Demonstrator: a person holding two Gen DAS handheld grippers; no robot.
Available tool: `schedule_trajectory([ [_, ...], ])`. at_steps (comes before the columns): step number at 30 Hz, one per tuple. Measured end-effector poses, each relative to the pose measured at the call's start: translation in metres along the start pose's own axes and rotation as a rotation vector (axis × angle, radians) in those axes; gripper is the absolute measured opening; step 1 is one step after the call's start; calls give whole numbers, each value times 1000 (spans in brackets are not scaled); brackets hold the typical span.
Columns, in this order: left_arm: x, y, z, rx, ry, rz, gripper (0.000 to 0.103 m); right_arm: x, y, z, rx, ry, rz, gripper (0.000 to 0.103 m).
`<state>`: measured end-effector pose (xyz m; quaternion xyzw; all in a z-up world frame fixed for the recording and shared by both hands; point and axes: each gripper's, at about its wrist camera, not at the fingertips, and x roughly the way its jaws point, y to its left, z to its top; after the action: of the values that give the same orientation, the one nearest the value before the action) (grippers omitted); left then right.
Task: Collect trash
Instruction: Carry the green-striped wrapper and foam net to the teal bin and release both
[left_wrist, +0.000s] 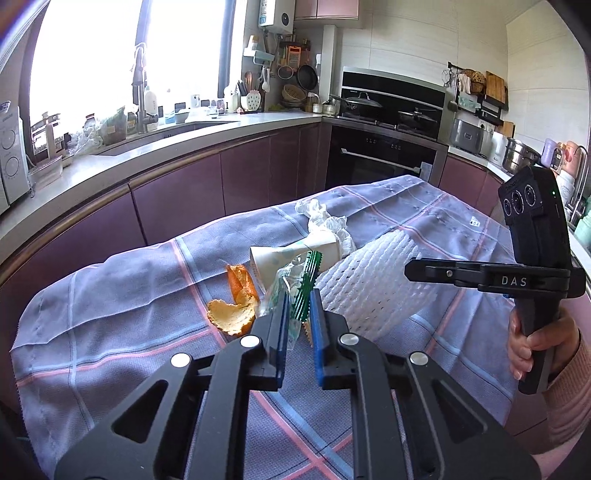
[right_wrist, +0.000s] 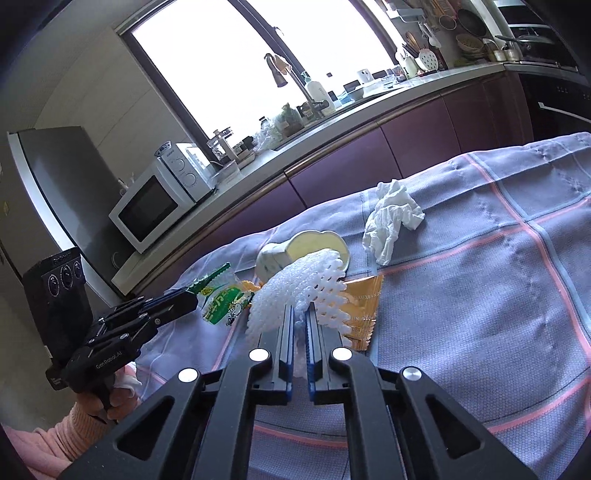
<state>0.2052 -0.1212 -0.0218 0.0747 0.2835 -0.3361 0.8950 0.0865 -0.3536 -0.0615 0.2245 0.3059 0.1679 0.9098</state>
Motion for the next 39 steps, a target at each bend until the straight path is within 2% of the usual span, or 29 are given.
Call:
schedule_trajectory([
  [19,-102,42,-26,-123,-100,53,12,-9,60,1,-88,-9,127,5],
  [39,-209,95,-81,-270,-166,163,12,30,134,-8,-168,76,287,5],
])
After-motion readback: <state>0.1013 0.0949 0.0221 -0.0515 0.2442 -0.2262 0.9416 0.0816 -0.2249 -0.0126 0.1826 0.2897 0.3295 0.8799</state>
